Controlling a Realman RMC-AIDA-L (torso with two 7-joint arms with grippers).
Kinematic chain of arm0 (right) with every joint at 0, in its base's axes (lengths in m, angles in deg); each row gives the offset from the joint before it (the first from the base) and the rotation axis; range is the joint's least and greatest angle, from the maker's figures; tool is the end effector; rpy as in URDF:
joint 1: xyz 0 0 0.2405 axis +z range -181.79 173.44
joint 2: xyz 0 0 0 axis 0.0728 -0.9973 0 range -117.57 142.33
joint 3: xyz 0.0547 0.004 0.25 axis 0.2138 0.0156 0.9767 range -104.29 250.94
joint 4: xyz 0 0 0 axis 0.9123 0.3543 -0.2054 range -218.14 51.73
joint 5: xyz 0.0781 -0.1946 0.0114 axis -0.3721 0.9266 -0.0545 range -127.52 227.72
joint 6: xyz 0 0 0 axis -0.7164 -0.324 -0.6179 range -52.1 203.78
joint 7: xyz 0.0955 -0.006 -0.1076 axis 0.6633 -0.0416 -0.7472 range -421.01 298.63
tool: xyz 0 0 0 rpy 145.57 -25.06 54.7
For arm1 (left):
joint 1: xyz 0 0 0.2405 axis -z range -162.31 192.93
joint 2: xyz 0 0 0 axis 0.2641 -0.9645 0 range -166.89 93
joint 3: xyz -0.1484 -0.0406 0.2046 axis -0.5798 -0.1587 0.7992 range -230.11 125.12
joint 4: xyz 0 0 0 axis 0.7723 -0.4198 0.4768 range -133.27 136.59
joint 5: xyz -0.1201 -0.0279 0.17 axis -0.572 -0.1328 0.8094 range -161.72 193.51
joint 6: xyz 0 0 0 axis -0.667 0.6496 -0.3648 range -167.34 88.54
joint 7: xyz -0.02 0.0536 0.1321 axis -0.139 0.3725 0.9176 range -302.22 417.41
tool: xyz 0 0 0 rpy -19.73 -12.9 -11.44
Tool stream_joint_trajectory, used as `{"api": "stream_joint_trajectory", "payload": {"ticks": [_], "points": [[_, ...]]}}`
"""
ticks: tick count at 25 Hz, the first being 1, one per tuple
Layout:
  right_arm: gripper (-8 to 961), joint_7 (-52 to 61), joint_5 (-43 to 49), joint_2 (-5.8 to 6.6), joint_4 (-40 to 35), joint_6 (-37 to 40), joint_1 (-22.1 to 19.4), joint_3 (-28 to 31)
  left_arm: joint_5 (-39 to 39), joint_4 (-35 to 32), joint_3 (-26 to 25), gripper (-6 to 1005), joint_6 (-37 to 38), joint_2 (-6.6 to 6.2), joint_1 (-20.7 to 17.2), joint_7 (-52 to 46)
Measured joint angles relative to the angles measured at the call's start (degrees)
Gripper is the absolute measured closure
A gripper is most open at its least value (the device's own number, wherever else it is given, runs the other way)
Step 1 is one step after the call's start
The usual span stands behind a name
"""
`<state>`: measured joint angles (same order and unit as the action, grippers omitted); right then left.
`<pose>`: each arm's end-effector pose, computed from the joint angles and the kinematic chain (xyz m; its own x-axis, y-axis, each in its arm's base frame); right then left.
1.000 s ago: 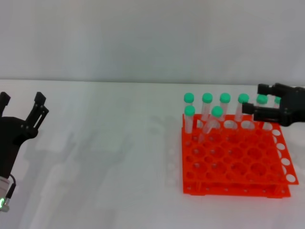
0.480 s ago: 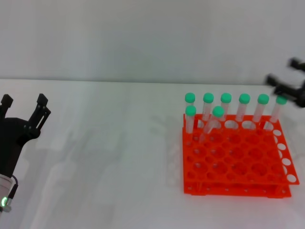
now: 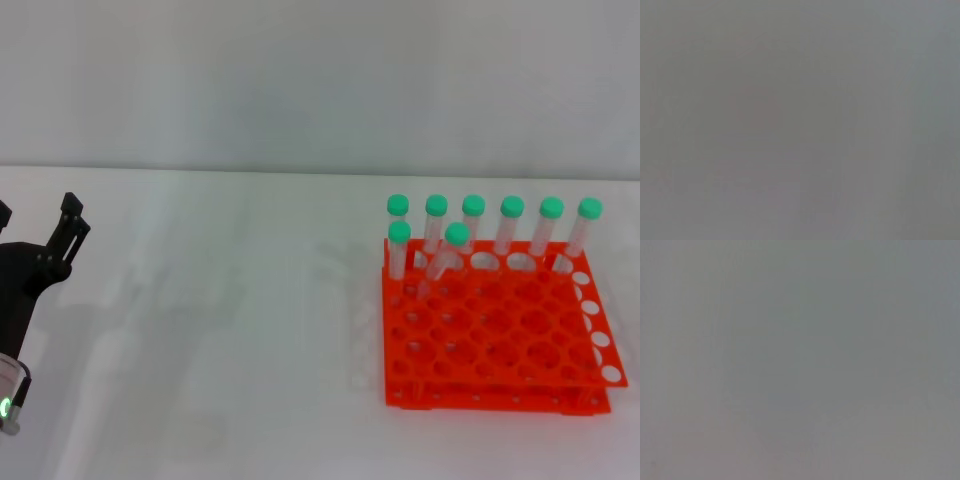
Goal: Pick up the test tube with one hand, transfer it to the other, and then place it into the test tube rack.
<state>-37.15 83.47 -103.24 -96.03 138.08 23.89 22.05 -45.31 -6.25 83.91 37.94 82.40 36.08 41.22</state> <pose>0.3371 0.3755 0.0672 0.7158 0.1162 -0.6885 -0.6790 -0.1145 -0.7252 -0.3456 0.3004 0.0131 0.5629 -0.1670 0.8095 0.8190 -0.0187 -0.5734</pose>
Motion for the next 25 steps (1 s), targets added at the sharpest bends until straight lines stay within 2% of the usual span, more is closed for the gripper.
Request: {"api": "stream_joint_trajectory", "payload": {"ticks": [10, 25], "points": [[89, -1.49, -2.12, -0.24, 2.38, -0.03, -0.22, 0.04, -1.62, 1.88, -0.59, 101, -4.11, -0.14, 3.01, 0.03], [89, -3.99, -5.85, -0.22, 3.86, -0.33, 0.0, 0.04, -1.74, 1.91, -1.77, 101, -4.22, 0.0, 4.25, 0.03]]}}
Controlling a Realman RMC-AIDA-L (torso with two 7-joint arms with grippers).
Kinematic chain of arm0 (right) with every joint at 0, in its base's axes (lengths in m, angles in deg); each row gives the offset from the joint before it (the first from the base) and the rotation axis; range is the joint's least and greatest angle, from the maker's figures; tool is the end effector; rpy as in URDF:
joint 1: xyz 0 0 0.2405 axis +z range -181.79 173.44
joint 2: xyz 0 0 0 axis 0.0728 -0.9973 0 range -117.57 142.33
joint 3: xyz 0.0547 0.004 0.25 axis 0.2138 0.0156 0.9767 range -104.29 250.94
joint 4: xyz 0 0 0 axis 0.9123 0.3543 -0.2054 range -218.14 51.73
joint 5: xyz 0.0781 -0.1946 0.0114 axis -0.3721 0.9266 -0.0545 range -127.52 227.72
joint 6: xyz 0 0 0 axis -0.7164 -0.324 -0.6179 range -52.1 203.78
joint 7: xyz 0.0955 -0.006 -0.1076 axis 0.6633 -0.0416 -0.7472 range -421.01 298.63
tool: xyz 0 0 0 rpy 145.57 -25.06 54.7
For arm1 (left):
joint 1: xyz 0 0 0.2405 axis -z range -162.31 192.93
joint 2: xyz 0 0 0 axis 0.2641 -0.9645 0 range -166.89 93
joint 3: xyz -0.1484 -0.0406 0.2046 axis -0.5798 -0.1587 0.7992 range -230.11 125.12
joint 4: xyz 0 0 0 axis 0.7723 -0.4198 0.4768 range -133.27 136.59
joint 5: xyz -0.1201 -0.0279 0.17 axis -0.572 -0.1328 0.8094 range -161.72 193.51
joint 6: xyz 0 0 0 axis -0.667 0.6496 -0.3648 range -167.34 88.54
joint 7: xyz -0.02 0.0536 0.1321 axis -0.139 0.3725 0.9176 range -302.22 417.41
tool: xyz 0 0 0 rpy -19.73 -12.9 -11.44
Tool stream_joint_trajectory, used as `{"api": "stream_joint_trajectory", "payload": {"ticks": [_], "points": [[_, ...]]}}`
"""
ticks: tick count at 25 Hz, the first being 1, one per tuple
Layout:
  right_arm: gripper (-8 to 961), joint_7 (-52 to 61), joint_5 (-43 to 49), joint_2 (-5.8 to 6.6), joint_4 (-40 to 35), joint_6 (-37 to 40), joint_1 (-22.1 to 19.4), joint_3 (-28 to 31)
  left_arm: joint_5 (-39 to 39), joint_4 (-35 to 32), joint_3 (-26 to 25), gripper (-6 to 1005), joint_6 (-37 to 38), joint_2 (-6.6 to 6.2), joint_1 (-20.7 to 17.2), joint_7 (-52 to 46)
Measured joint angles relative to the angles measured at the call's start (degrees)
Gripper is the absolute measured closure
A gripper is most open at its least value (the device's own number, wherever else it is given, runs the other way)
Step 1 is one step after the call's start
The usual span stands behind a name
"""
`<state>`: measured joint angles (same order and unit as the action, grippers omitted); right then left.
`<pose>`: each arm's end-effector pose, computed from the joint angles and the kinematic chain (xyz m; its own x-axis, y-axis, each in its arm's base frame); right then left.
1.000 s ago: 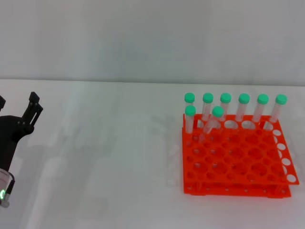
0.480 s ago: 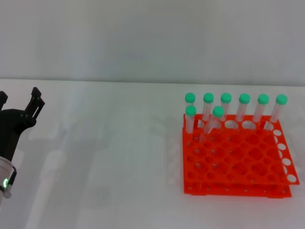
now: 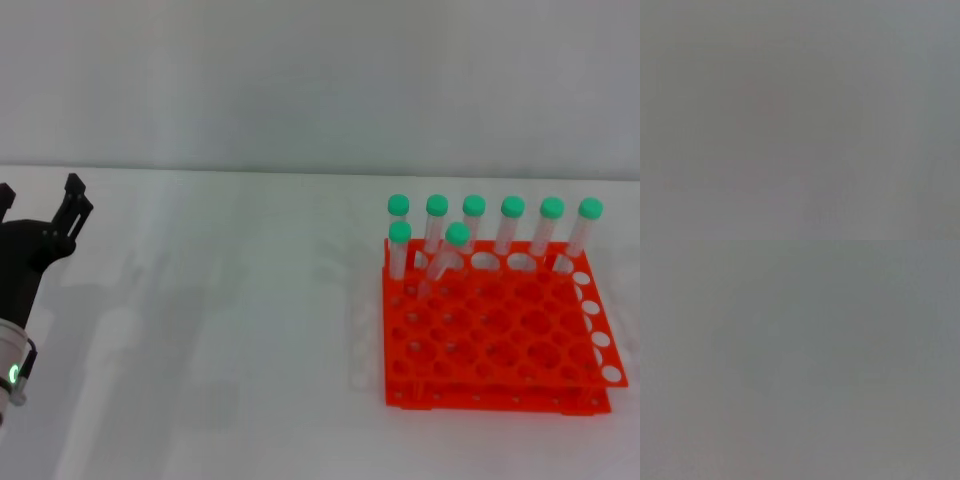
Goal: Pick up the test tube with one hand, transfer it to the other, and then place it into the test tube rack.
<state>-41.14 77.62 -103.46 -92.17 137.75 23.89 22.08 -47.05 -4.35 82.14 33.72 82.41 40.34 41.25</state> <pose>0.3529 0.3663 0.0629 0.7113 0.0834 -0.6979 -0.6987 -0.0242 -0.7150 -0.3427 0.3248 0.0173 0.5693 -0.1464 0.8090 0.8186 0.0101 -0.5743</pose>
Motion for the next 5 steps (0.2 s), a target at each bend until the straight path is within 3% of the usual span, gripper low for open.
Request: {"api": "stream_joint_trajectory", "payload": {"ticks": [5], "points": [[89, -0.03, -0.03, 0.0, 0.0, -0.48, 0.18, 0.0, -0.21, 0.14, -0.34, 101, 0.0, 0.0, 0.43, 0.0]]}}
